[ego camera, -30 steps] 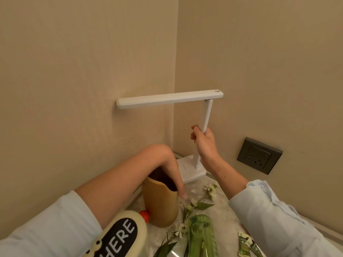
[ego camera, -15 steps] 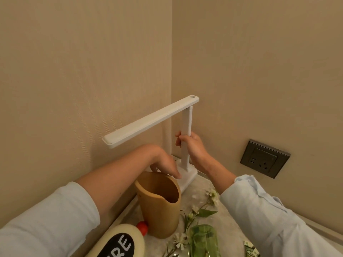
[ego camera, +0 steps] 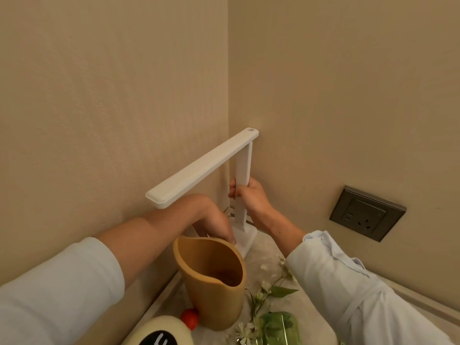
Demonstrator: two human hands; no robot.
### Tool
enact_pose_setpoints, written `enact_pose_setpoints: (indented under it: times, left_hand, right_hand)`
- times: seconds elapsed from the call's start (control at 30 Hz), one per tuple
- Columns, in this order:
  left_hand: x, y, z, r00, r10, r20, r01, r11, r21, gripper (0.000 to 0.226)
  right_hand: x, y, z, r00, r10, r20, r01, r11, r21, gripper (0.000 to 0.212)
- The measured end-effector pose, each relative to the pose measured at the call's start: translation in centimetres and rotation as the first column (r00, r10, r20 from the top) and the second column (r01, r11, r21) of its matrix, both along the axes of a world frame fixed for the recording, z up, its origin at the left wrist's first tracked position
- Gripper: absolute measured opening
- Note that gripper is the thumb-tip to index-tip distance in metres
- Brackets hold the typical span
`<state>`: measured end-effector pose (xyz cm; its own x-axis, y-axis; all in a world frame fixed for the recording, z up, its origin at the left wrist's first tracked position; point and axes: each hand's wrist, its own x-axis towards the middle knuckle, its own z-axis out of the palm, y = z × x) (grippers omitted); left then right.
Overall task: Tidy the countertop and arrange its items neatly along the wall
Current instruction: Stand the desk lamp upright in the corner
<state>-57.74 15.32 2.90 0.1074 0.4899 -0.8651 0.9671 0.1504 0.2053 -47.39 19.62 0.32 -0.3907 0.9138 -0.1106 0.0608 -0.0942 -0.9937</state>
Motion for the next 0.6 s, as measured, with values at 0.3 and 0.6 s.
enact_pose_setpoints:
  times: [0.3,0.6]
  left_hand:
    - [-0.2,0.3,-0.5,0.991,0.106,0.079,-0.107,0.994,0.011,0.050]
    - [-1.2,-2.8,1.1,0.817,0.393,0.421,-0.472,0.876,0.099,0.052]
  right_hand:
    - [0.0,-0.1,-0.2,0.999,-0.038,-0.004,0.038,0.994,0.100,0.022]
    - [2.4,-3.2,0.8,0.990,-0.093,0.108,0.096,0.995,-0.020,0.072]
